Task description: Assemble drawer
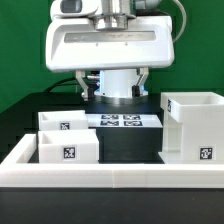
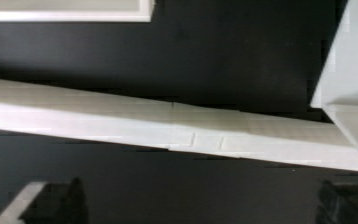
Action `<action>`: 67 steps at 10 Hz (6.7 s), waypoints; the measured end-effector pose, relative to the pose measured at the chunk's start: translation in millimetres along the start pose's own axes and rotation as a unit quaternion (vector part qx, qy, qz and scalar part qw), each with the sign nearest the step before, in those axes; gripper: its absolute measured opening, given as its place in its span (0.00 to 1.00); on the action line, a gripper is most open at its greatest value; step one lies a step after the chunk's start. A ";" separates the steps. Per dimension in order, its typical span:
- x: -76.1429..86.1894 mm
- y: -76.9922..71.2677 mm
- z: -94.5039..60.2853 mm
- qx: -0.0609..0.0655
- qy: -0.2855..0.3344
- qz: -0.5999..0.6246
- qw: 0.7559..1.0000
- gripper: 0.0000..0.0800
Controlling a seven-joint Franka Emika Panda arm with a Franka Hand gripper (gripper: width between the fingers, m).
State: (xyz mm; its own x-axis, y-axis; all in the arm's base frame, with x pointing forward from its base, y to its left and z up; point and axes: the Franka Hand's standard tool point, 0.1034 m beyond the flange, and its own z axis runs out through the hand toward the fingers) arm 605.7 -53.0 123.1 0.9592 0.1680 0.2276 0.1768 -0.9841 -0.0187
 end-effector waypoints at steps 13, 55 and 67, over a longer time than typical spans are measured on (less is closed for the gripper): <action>-58.3 35.5 39.4 0.019 -0.122 0.004 0.992 0.81; -108.8 -13.6 85.7 0.054 -0.126 -0.567 0.812 0.05; -96.1 -43.6 90.6 0.059 -0.112 -0.636 0.762 0.05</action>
Offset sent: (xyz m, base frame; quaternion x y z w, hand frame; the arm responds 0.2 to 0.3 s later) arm -0.0148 -0.0292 -0.0216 -0.0154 -0.1840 -0.0128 0.9827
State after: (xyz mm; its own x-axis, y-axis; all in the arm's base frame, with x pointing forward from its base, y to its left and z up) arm 525.8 -21.0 13.9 0.0077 0.9993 -0.0367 0.9999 -0.0081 -0.0116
